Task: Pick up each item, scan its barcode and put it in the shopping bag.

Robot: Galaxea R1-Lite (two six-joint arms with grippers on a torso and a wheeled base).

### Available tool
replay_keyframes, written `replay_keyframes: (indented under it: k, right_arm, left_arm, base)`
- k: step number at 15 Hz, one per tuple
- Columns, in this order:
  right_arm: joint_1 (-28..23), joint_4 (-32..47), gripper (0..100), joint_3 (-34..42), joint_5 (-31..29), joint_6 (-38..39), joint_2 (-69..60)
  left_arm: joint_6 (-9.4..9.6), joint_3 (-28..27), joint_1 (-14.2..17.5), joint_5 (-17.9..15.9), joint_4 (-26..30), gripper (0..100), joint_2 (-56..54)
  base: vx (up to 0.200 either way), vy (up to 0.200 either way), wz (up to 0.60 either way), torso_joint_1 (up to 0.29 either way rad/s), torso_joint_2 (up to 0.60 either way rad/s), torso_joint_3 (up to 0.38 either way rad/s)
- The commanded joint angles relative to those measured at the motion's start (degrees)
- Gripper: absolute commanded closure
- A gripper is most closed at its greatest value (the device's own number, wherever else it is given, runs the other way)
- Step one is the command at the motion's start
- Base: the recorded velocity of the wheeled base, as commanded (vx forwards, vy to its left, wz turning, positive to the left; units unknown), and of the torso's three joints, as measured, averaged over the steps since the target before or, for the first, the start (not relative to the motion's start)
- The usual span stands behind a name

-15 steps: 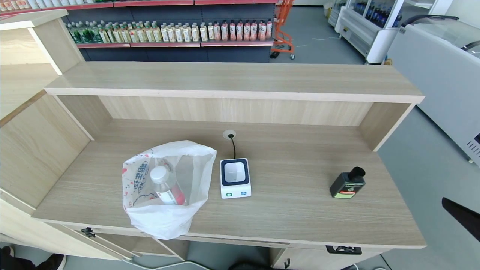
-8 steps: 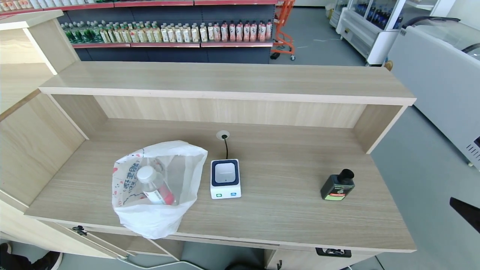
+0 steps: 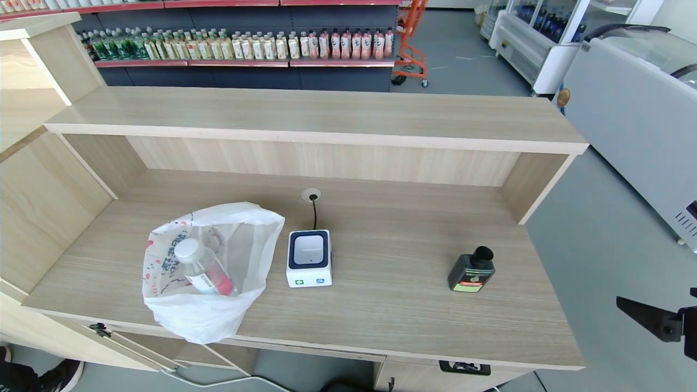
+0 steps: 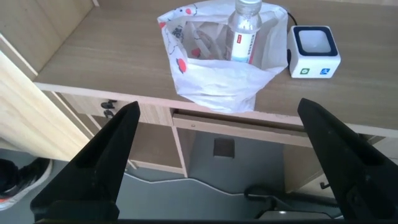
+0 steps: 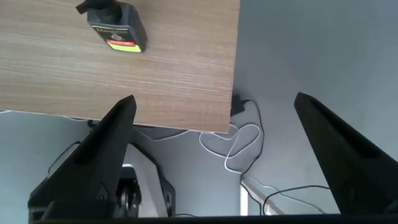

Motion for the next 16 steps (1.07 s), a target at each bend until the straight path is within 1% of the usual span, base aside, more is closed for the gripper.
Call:
replay_keyframes:
  k: [1, 4, 5, 6, 7, 10, 11, 13, 15, 16]
  right_arm:
    - [-1.3, 0.0, 0, -0.1, 0.1, -5.0, 7.9]
    - [-4.0, -0.3, 0, -1.6, -0.4, -12.5, 13.5]
    - [-4.2, -1.8, 0, -1.7, -0.4, -13.9, 14.8]
    - [-4.3, -4.0, 0, -1.5, -0.4, -14.2, 16.5]
    - [-4.3, -4.0, 0, -1.5, -0.4, -14.2, 16.5]
    - [-3.9, -7.4, 0, -1.4, 0.2, -14.3, 21.0]
    - [-3.9, -9.8, 0, -1.0, 1.6, -14.3, 23.1]
    - [-3.8, -12.1, 0, -1.2, 3.2, -15.3, 25.9]
    - [-3.5, -15.5, 0, -1.3, 7.2, -16.7, 28.9]
    - [-3.5, -16.3, 0, -1.5, 7.5, -17.2, 29.5]
  left_arm:
    - [-0.02, 0.0, 0.0, 0.0, 0.0, 0, 0.0]
    - [-0.02, 0.0, 0.0, 0.0, 0.0, 0, 0.0]
    - [-0.02, 0.0, 0.0, 0.0, 0.0, 0, 0.0]
    - [-0.02, 0.0, 0.0, 0.0, 0.0, 0, 0.0]
    - [-0.02, 0.0, 0.0, 0.0, 0.0, 0, 0.0]
    - [-0.02, 0.0, 0.0, 0.0, 0.0, 0, 0.0]
    - [-0.02, 0.0, 0.0, 0.0, 0.0, 0, 0.0]
    - [-0.02, 0.0, 0.0, 0.0, 0.0, 0, 0.0]
    - [-0.02, 0.0, 0.0, 0.0, 0.0, 0, 0.0]
    - [-0.02, 0.0, 0.0, 0.0, 0.0, 0, 0.0]
  base:
    - [0.0, 0.0, 0.0, 0.0, 0.0, 0.0]
    - [0.0, 0.0, 0.0, 0.0, 0.0, 0.0]
    - [0.0, 0.0, 0.0, 0.0, 0.0, 0.0]
    - [0.0, 0.0, 0.0, 0.0, 0.0, 0.0]
    - [0.0, 0.0, 0.0, 0.0, 0.0, 0.0]
    - [0.0, 0.0, 0.0, 0.0, 0.0, 0.0]
    - [0.0, 0.0, 0.0, 0.0, 0.0, 0.0]
    - [0.0, 0.0, 0.0, 0.0, 0.0, 0.0]
    - [0.0, 0.0, 0.0, 0.0, 0.0, 0.0]
    - [0.0, 0.0, 0.0, 0.0, 0.0, 0.0]
